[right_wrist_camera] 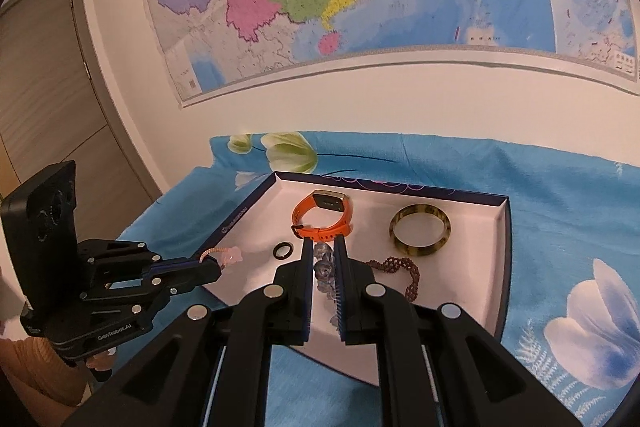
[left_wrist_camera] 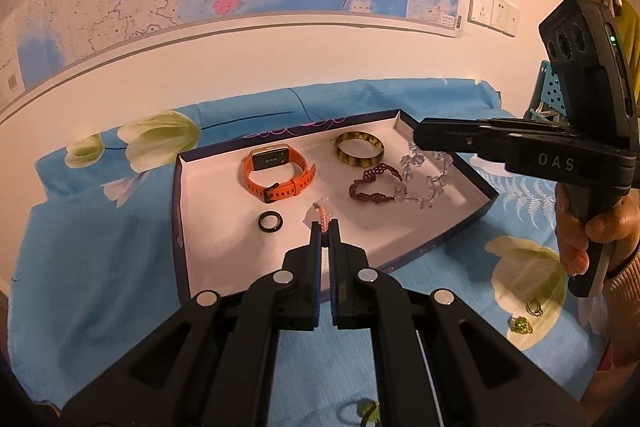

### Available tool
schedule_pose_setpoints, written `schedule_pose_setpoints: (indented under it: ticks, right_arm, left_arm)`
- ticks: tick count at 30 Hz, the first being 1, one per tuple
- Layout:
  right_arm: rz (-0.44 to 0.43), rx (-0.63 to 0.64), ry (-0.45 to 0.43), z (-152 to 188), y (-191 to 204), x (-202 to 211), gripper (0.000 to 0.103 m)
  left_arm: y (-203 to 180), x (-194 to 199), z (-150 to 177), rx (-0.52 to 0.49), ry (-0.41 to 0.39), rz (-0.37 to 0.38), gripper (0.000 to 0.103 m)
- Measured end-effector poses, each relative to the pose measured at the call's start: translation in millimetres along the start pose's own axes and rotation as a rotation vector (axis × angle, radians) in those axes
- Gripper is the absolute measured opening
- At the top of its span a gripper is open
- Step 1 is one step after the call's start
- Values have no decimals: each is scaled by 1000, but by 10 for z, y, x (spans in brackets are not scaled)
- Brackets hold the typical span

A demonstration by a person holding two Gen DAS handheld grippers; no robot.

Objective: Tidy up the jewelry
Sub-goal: 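Carry the pink hair tie over the tray with the left tool while the right tool brings the bracelet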

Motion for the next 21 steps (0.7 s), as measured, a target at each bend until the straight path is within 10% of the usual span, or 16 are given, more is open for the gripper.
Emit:
schedule_pose_setpoints:
  ticks: [21]
  right_arm:
    - [31, -39, 52, -56, -180, -394, 8]
  left_arm:
    - [98, -337, -14, -13, 54, -33, 4]
Point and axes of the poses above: each gripper's, at about its wrist camera, not at the fingertips, and x roughly against the way its jaws point, y to its left, z to its underside, the point moved 1 cm from there along -x, roughly the way its jaws point, and after that the axes turned 12 degrees about -x, right-handed, at the moved point
